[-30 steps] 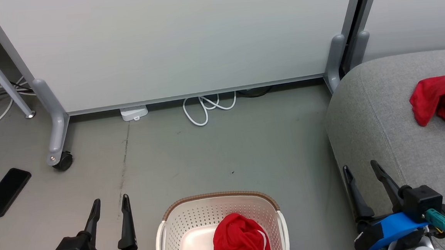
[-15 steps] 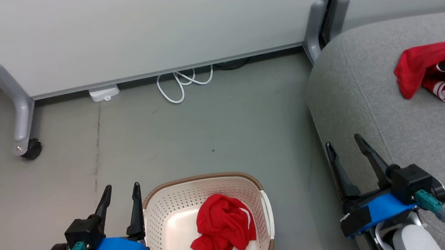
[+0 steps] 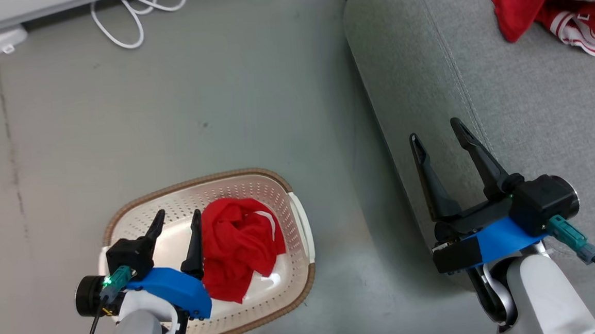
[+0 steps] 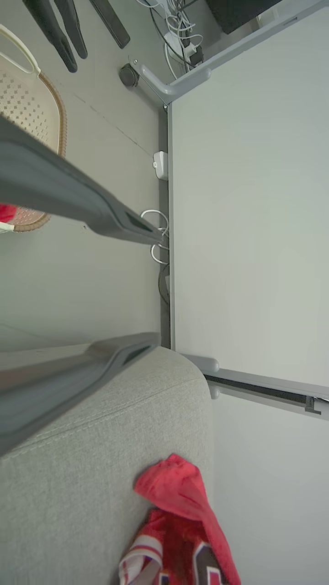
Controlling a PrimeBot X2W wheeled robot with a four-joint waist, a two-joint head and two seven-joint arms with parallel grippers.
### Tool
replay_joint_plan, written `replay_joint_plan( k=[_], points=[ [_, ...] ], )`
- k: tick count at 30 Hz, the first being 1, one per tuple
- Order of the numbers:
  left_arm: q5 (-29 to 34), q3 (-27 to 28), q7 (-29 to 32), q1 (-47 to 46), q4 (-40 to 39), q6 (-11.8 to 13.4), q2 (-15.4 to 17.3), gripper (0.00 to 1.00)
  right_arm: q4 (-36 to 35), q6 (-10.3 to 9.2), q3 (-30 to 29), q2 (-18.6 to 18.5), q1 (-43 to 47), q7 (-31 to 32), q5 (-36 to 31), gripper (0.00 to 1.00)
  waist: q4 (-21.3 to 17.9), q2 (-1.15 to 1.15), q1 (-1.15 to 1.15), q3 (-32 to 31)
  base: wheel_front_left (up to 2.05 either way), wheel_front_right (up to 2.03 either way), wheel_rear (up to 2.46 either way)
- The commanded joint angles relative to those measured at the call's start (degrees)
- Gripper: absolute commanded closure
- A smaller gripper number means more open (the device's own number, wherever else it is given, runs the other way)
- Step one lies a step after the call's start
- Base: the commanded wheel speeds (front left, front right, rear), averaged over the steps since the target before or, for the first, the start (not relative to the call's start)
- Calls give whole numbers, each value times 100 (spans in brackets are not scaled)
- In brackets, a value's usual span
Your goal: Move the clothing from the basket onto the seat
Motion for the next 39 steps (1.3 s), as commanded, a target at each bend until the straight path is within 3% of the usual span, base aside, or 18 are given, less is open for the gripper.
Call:
replay_joint_plan(
  k=[1, 17, 28, 39],
  points=[
    [-79, -125, -27, -241, 199, -7, 58, 0, -31, 3, 39, 8, -158, -60, 53, 0, -437, 0, -1, 577, 0, 0, 0],
    [-882, -727, 210, -1555, 1836, -5, 316, 0, -15, 3, 247, 8, -626, -344, 337, 0, -959, 0, -1, 1816, 0, 0, 0],
    [-922, -875, 258, -2130, 2489, 87, 518, 0, -212, 2, 505, 8, -789, -389, 665, 0, -1181, 0, -1, 2386, 0, 0, 0],
    [-809, -925, 348, -2584, 3040, 822, 591, 0, -432, 3, 650, 8, -750, -389, 771, 0, -1267, 0, -1, 2732, 0, 0, 0]
  ],
)
